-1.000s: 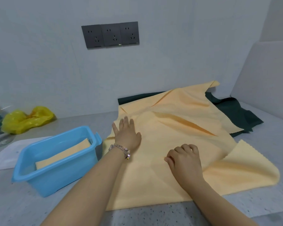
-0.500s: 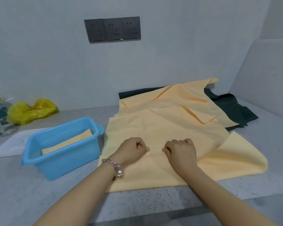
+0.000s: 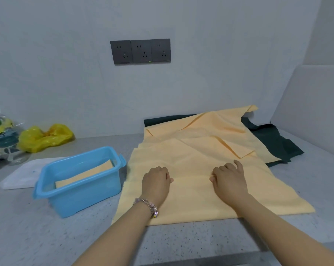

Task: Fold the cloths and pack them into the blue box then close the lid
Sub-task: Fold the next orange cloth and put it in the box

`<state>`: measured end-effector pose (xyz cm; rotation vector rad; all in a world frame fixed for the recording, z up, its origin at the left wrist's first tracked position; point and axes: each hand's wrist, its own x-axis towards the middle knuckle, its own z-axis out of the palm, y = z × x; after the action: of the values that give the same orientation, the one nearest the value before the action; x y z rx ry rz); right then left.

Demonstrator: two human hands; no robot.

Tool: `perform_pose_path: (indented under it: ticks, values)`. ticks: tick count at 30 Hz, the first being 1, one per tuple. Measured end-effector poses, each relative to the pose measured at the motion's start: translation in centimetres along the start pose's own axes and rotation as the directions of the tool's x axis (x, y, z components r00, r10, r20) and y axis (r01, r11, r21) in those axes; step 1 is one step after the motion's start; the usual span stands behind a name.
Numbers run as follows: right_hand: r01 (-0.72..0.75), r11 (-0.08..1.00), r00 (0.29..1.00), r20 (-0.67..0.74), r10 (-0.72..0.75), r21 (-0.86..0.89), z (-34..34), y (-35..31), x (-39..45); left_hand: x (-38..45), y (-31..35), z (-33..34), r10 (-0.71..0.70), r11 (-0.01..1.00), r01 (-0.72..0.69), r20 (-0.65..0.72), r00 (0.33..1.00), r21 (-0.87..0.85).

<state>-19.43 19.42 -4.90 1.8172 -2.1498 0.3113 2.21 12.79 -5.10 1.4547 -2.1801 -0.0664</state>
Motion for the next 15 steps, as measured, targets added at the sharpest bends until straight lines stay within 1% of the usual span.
perform_pose_path:
  ticks: [2, 5, 8, 11, 13, 15]
  values:
    - [-0.029, 0.999, 0.998, -0.049, 0.032, 0.043, 0.7, -0.1, -0.5, -0.1, -0.3, 0.7, 0.022, 0.998, -0.021, -0.025, 0.999, 0.061]
    - [-0.083, 0.993, 0.993, -0.073, 0.089, 0.084, 1.3, -0.1, -0.6, -0.1, -0.6, 1.4, 0.011, 1.0, -0.009, -0.087, 0.996, 0.024]
    - [-0.109, 0.989, 0.992, -0.056, 0.115, 0.098, 1.5, 0.0, -0.5, 0.2, -0.5, 1.5, -0.009, 1.0, 0.009, -0.091, 0.996, -0.001]
    - [-0.127, 0.986, 0.988, -0.072, 0.136, 0.109, 1.5, 0.0, -0.4, 0.4, -0.2, 1.5, -0.027, 0.999, 0.029, -0.09, 0.996, 0.016]
    - [-0.128, 0.985, 0.987, -0.086, 0.139, 0.117, 1.6, -0.1, -0.4, 0.6, -0.2, 1.3, -0.064, 0.998, 0.066, -0.076, 0.995, 0.017]
    - [-0.13, 0.984, 0.986, -0.085, 0.141, 0.121, 1.6, -0.1, -0.4, 0.7, 0.3, 1.4, -0.083, 0.995, 0.087, -0.059, 0.995, 0.056]
